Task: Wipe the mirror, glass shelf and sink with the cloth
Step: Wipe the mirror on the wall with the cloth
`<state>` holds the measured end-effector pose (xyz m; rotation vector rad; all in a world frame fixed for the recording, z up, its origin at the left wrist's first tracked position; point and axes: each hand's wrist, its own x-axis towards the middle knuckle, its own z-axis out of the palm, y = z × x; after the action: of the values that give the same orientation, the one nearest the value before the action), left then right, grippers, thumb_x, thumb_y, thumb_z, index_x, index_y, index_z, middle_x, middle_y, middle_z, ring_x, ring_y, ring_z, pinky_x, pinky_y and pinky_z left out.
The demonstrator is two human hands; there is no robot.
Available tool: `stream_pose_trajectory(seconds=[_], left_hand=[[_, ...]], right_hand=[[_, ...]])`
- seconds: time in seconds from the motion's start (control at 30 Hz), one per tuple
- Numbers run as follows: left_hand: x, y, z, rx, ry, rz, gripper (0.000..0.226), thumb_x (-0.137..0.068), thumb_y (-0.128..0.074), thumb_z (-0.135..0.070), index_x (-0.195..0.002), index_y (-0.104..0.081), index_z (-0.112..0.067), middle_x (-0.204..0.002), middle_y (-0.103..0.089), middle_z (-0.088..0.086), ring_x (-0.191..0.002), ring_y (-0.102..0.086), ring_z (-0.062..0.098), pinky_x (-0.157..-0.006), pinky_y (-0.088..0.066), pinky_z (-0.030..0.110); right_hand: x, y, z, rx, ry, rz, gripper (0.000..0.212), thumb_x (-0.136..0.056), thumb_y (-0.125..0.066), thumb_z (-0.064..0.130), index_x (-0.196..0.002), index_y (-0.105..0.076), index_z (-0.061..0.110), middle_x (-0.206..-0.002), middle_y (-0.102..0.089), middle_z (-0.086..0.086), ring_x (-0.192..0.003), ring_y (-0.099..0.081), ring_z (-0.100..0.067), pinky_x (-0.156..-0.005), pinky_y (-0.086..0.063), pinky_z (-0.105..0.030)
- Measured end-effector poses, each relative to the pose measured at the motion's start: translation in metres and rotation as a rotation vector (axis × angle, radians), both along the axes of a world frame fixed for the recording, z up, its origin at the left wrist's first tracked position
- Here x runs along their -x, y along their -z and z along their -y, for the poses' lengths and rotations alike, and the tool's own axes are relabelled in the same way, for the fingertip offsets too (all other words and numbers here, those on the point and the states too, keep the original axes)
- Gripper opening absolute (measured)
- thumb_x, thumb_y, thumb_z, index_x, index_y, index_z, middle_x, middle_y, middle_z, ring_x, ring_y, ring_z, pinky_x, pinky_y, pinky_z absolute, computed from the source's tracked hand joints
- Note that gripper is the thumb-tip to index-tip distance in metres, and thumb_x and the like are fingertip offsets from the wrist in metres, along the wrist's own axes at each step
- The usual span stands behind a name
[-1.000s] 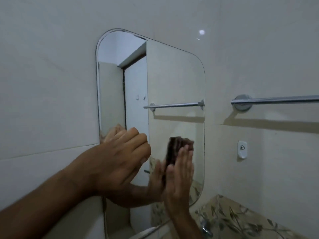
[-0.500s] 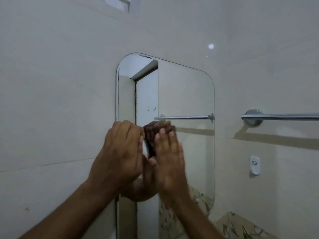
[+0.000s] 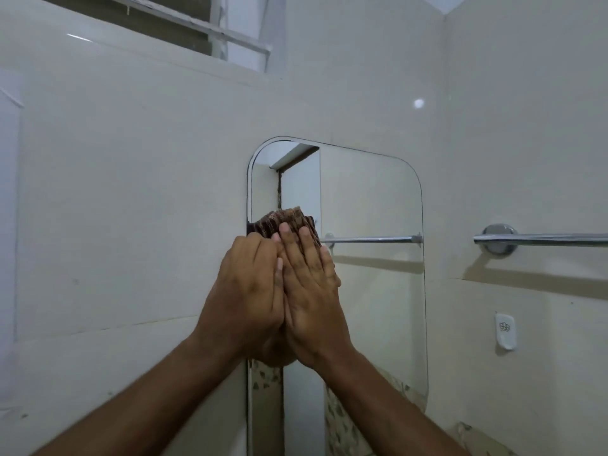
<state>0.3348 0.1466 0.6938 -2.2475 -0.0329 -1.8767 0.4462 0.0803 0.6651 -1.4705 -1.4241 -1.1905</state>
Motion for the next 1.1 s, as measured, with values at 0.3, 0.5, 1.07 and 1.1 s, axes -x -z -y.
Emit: stream_pose_trajectory(seconds=[0.3,0.5,1.07,1.1], left_hand=[[0.004,-0.028,-0.012,-0.140,-0.099,-0.016,0.023,-0.100,-0.031,-0.017,-0.089,-0.051,-0.012,-0.083,-0.046,0.005,-0.075,-0.037,0.017,-0.066,-0.032,0.028],[-0.001,-0.028,-0.013,-0.131,-0.131,0.006,0.019,-0.099,-0.035,-0.012,-0.088,-0.051,-0.011,-0.082,-0.045,0.005,-0.074,-0.037,0.017,-0.066,-0.031,0.027],[-0.010,-0.028,-0.031,-0.293,-0.529,-0.156,0.014,-0.093,-0.033,-0.006,-0.095,-0.047,-0.006,-0.088,-0.038,0.015,-0.078,-0.031,0.028,-0.068,-0.032,0.046],[-0.012,-0.028,-0.034,-0.293,-0.531,-0.157,0.015,-0.092,-0.032,-0.006,-0.096,-0.047,-0.006,-0.089,-0.038,0.015,-0.078,-0.031,0.029,-0.068,-0.031,0.046]], right_hand=[[-0.030,-0.039,0.002,-0.129,0.071,-0.079,0.057,-0.107,-0.016,0.044,-0.161,-0.007,0.028,-0.170,0.000,0.012,-0.157,0.005,-0.012,-0.128,-0.004,-0.046],[-0.033,-0.095,-0.007,-0.280,0.165,-0.262,0.061,-0.108,-0.024,0.039,-0.162,-0.002,0.022,-0.171,0.003,0.006,-0.157,0.011,-0.012,-0.127,-0.005,-0.049],[-0.108,-0.095,0.034,-0.364,0.172,-0.374,0.054,-0.110,-0.023,0.033,-0.162,-0.011,0.023,-0.170,-0.005,0.009,-0.157,0.003,-0.009,-0.128,-0.006,-0.045],[-0.117,-0.093,0.038,-0.382,0.184,-0.438,0.054,-0.111,-0.023,0.034,-0.162,-0.009,0.023,-0.170,-0.004,0.009,-0.157,0.004,-0.009,-0.127,-0.006,-0.045]])
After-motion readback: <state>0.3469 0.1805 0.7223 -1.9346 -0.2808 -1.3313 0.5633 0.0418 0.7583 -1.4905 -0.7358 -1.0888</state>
